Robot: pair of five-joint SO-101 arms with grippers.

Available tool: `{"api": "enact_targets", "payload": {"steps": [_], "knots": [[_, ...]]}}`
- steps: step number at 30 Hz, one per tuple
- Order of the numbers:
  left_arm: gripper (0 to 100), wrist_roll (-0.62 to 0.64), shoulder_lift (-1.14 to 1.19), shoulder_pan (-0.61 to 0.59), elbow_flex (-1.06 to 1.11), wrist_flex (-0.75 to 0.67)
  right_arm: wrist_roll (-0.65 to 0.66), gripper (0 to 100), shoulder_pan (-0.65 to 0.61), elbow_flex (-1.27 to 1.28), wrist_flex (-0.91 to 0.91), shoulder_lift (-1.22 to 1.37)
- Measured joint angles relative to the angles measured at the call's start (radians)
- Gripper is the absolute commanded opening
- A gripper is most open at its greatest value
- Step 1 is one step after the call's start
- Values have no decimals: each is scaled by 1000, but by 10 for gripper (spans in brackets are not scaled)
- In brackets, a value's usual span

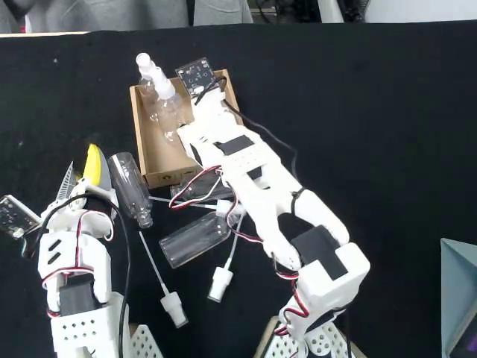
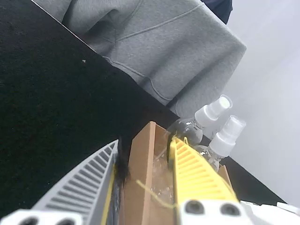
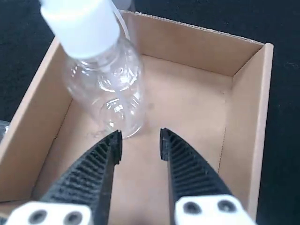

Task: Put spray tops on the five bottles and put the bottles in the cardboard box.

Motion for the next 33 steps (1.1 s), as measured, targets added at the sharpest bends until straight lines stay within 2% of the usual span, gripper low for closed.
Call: {"api": "enact_targets", "payload": {"steps": [20, 33], "knots": [[159, 0, 0, 0, 0, 0, 0, 93, 0, -29, -106, 183], [159, 0, 0, 0, 0, 0, 0, 93, 0, -46, -130, 193]]}}
